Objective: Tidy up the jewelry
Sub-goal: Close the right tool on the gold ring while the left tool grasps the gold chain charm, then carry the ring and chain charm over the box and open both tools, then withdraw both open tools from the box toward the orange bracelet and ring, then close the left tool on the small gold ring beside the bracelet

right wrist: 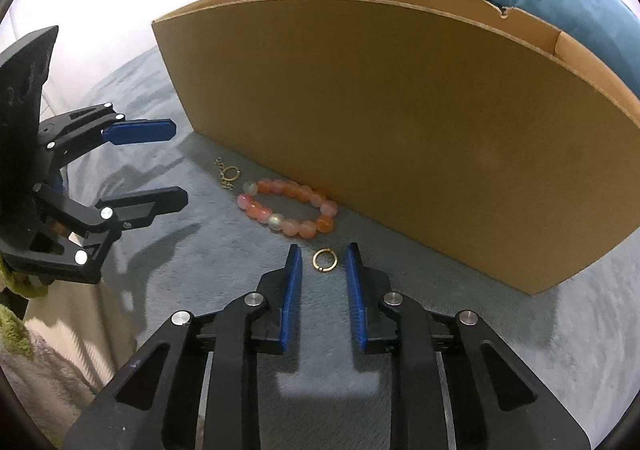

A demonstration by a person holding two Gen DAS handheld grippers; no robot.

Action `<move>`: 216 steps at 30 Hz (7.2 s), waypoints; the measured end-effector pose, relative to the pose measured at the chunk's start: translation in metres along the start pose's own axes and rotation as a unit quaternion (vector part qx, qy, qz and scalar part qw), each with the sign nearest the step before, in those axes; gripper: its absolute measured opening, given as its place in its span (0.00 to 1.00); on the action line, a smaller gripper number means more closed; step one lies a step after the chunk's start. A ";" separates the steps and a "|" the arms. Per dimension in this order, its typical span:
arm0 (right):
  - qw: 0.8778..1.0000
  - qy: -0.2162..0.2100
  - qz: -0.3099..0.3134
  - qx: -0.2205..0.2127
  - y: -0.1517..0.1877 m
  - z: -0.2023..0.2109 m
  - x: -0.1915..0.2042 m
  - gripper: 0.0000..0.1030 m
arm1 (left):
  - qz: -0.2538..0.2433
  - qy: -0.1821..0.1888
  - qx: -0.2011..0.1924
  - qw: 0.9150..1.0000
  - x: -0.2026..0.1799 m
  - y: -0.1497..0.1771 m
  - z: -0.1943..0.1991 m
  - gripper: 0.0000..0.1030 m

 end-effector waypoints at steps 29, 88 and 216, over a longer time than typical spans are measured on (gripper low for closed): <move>0.999 0.006 -0.047 0.012 0.021 0.012 -0.016 0.10 | -0.005 0.040 0.030 0.999 -0.001 -0.002 -0.037 0.42; 0.989 0.018 -0.003 -0.144 -0.071 0.135 -0.002 0.10 | -0.032 0.016 -0.151 0.988 0.008 -0.115 0.110 0.01; 0.999 0.018 -0.042 -0.024 -0.028 0.011 -0.005 0.24 | -0.004 0.033 0.025 0.999 -0.003 -0.005 -0.036 0.11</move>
Point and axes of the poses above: each gripper's, at about its wrist camera, not at the fingertips, and z roughly against the way its jaws point, x to its left, y to its underside, the point moved 10 cm from there along -z, roughly the way its jaws point, and after that the axes turned 4 degrees about -z, right-handed, at the moved point
